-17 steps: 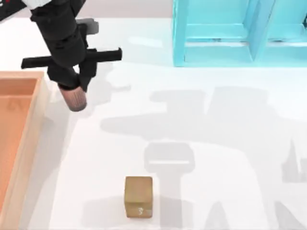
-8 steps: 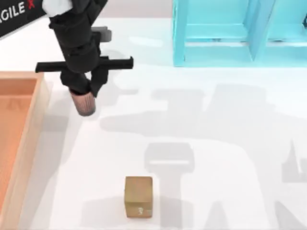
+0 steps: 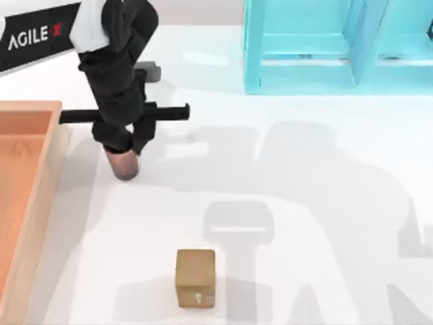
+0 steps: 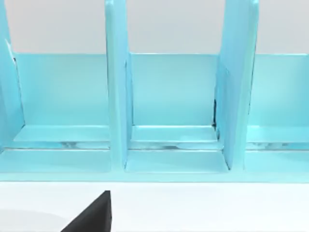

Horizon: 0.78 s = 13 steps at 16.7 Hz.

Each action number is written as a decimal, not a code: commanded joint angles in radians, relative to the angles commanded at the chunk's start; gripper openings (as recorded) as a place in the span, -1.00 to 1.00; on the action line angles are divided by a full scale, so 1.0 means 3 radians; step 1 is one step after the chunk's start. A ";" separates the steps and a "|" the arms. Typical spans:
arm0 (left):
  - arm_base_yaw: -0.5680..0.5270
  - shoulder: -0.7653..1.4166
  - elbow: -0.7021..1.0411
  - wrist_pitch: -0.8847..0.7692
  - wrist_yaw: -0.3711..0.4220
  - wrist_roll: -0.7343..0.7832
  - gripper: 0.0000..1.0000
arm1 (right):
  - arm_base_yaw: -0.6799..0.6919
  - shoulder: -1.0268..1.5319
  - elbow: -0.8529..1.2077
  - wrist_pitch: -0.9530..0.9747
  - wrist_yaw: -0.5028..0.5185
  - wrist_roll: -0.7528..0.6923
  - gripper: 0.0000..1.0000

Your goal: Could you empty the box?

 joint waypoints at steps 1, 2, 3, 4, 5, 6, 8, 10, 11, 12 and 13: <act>0.0000 0.0001 -0.0002 0.0003 0.0000 0.0000 -1.00 | 0.0000 0.0000 0.0000 0.0000 0.0000 0.0000 1.00; 0.0000 0.0001 -0.0002 0.0003 0.0000 0.0000 -1.00 | 0.0000 0.0000 0.0000 0.0000 0.0000 0.0000 1.00; 0.0000 0.0001 -0.0002 0.0003 0.0000 0.0000 -1.00 | 0.0000 0.0000 0.0000 0.0000 0.0000 0.0000 1.00; 0.0000 0.0001 -0.0002 0.0003 0.0000 0.0000 -0.85 | 0.0000 0.0000 0.0000 0.0000 0.0000 0.0000 1.00; 0.0000 0.0001 -0.0002 0.0003 0.0000 0.0000 -0.70 | 0.0000 0.0000 0.0000 0.0000 0.0000 0.0000 1.00; 0.0000 0.0001 -0.0002 0.0003 0.0000 0.0000 -0.55 | 0.0000 0.0000 0.0000 0.0000 0.0000 0.0000 1.00; 0.0000 0.0001 -0.0002 0.0003 0.0000 0.0000 -0.25 | 0.0000 0.0000 0.0000 0.0000 0.0000 0.0000 1.00; 0.0000 0.0001 -0.0002 0.0003 0.0000 0.0000 0.06 | 0.0000 0.0000 0.0000 0.0000 0.0000 0.0000 1.00; 0.0000 0.0001 -0.0002 0.0003 0.0000 0.0000 0.21 | 0.0000 0.0000 0.0000 0.0000 0.0000 0.0000 1.00; 0.0000 0.0001 -0.0002 0.0003 0.0000 0.0000 0.36 | 0.0000 0.0000 0.0000 0.0000 0.0000 0.0000 1.00; 0.0000 0.0001 -0.0002 0.0003 0.0000 0.0000 0.51 | 0.0000 0.0000 0.0000 0.0000 0.0000 0.0000 1.00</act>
